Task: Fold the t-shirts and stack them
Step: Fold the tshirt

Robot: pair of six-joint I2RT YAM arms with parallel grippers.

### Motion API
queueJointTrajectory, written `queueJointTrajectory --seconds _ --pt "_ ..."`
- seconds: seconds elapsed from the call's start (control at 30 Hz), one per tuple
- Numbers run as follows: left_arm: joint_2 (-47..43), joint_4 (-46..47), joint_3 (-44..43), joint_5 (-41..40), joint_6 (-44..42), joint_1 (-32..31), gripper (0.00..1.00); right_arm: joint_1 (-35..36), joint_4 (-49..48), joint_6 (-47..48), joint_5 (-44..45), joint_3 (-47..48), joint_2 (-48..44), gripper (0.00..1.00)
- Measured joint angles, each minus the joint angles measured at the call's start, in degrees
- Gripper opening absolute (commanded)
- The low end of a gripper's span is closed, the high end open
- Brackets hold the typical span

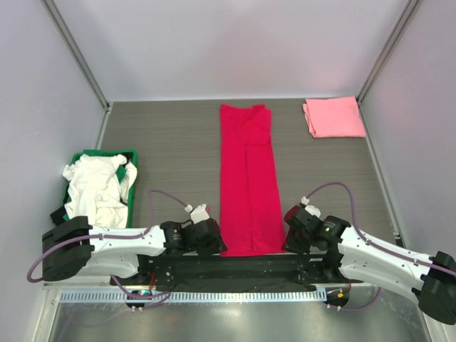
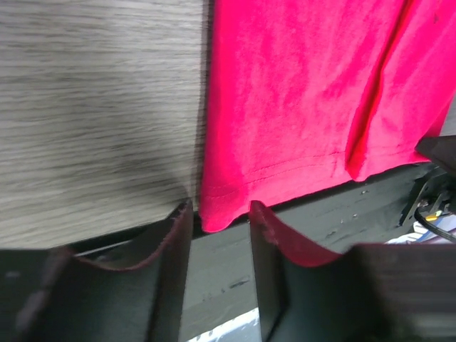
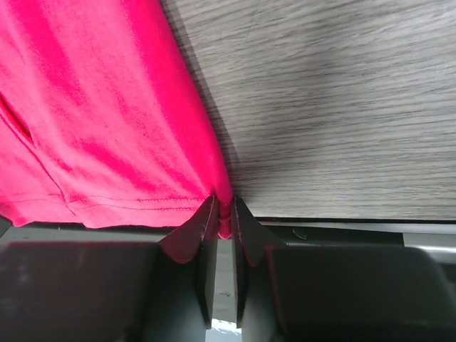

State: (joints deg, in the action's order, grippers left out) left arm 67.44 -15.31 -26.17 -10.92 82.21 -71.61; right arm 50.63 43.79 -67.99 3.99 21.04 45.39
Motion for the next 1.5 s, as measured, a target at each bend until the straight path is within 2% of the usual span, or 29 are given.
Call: queueJointTrajectory --seconds 0.03,0.1,0.13,0.17,0.33,0.53,0.8,1.13,1.33,1.5 --pt "0.37 0.39 0.0 0.02 0.07 -0.04 0.28 0.0 0.02 -0.04 0.0 -0.15 0.0 0.15" --pt "1.16 0.98 0.0 -0.02 0.0 -0.17 0.16 0.0 -0.07 -0.07 0.0 -0.17 -0.02 0.07" --pt "1.57 1.03 0.0 0.0 0.11 -0.22 0.03 0.0 -0.07 -0.09 -0.02 -0.17 -0.02 0.05" --pt "1.86 1.22 0.0 0.0 0.07 -0.28 0.0 0.0 -0.07 -0.11 0.0 -0.17 0.0 0.01" --pt "2.03 -0.22 -1.49 -0.57 -0.76 -0.42 0.0 0.02 1.03 0.13 1.11 1.01 0.02 0.01" --pt "0.42 -6.16 -9.7 -2.58 -4.37 1.57 0.0 0.02 3.39 2.08 7.69 10.78 1.81 0.01" --pt "0.13 -9.6 -19.76 -0.81 -14.05 16.59 0.0 -3.69 3.34 11.28 16.94 30.91 18.32 0.01" --pt "17.11 -11.02 -37.62 5.68 -26.23 33.31 0.0 -19.82 -2.51 26.84 16.35 47.95 38.36 0.01" --pt "27.26 -11.1 -44.68 9.35 -30.05 38.14 0.0 -23.69 -6.32 33.35 13.64 56.37 49.68 0.01" --pt "33.03 -10.71 -49.18 12.76 -31.93 40.33 0.0 -26.38 -8.0 36.09 10.99 57.96 54.66 0.01"
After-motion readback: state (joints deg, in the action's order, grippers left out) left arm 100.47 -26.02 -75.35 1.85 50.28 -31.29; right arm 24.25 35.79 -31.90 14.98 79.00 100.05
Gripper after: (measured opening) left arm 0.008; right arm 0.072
